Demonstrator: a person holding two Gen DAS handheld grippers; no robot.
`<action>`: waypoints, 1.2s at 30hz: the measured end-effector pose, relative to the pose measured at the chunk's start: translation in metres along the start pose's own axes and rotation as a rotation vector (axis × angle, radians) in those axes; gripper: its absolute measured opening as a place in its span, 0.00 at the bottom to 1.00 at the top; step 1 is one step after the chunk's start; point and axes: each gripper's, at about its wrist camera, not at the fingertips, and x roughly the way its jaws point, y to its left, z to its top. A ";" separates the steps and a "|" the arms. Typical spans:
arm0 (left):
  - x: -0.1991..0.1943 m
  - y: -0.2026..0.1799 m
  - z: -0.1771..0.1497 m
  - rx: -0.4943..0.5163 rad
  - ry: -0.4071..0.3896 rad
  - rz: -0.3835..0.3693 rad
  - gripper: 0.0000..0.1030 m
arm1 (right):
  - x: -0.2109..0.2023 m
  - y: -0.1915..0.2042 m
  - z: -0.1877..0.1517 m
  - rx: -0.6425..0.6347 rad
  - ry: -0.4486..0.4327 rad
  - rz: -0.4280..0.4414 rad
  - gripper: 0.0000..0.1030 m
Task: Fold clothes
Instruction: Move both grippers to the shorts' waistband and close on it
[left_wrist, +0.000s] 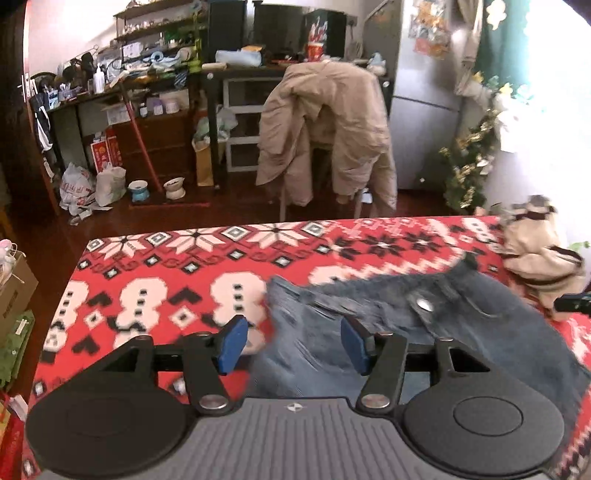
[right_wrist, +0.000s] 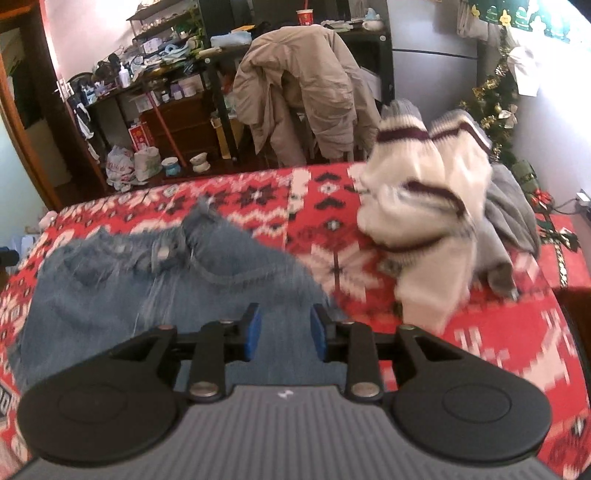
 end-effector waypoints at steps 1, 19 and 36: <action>0.011 0.005 0.005 -0.007 0.015 0.005 0.56 | 0.010 0.000 0.010 -0.004 0.002 0.006 0.35; 0.112 0.016 0.009 -0.171 0.224 -0.034 0.51 | 0.119 0.020 0.041 -0.031 0.156 0.205 0.24; 0.072 0.005 -0.010 -0.136 0.152 -0.039 0.23 | 0.083 0.079 -0.014 -0.168 0.154 0.207 0.17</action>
